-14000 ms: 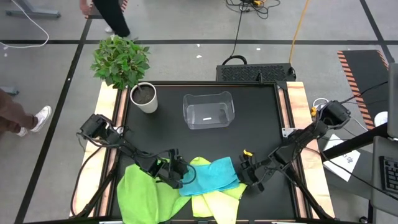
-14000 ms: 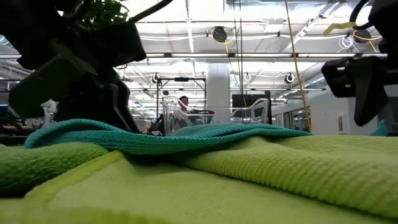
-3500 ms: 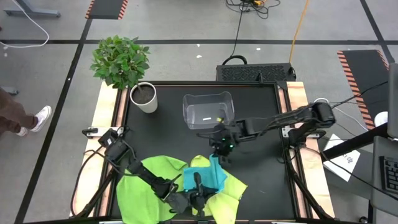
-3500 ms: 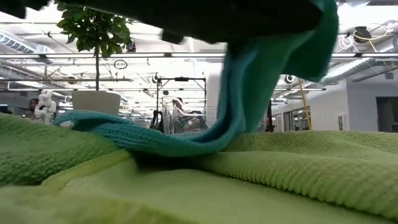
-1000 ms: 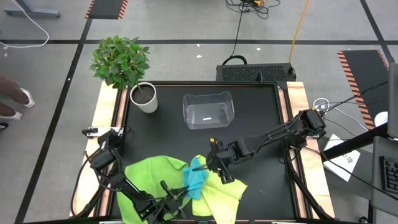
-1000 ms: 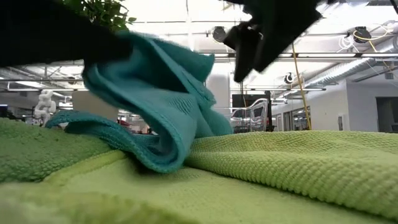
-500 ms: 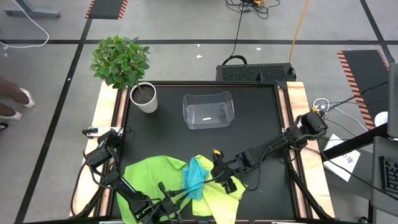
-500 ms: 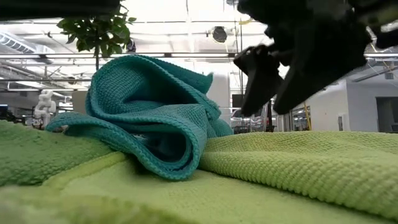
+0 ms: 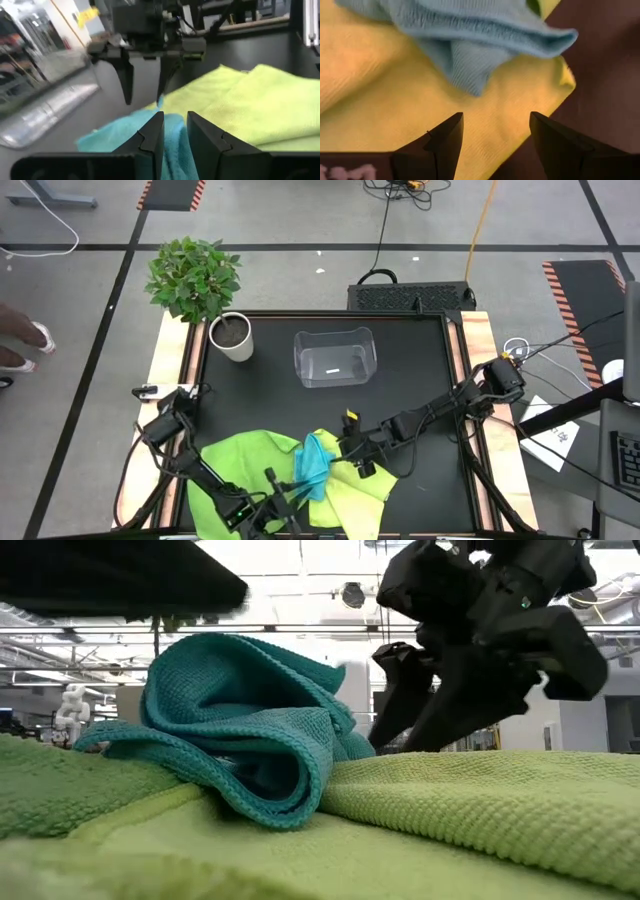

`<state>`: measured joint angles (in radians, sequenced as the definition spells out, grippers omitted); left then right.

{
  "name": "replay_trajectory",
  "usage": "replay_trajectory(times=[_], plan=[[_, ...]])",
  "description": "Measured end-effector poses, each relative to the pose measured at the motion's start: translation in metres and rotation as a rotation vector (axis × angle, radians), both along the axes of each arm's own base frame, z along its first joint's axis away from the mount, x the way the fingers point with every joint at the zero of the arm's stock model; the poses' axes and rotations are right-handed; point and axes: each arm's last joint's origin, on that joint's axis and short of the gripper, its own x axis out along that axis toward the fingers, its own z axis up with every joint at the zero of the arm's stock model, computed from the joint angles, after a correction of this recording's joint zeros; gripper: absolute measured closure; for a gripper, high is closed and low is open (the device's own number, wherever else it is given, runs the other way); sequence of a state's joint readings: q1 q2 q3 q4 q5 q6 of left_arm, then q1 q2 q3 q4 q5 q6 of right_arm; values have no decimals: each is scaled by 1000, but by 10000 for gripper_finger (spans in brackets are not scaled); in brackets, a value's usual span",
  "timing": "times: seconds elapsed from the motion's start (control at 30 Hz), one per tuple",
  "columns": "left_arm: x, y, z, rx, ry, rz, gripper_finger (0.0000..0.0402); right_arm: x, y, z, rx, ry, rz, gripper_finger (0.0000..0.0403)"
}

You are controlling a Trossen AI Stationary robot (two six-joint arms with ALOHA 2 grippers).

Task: Fold microfiber towels
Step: Fold the blue towel

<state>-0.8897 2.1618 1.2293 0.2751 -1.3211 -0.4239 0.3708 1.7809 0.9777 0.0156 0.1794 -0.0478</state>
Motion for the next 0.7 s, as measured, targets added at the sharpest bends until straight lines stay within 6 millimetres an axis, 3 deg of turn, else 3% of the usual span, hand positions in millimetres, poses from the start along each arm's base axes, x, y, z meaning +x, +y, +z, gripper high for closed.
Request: replay_trajectory(times=[0.13,0.27,0.43,0.7], plan=[[-13,-5,11,2,0,-10,314,0,-3,-3,66,-37,34,181],[-20,1,13,-137,63,-49,314,1,-3,-3,89,-40,45,181],[-10,16,1,-307,183,-44,314,4,1,1,160,-78,77,181],[-7,21,-2,-306,239,-51,314,5,0,2,161,-83,82,181]])
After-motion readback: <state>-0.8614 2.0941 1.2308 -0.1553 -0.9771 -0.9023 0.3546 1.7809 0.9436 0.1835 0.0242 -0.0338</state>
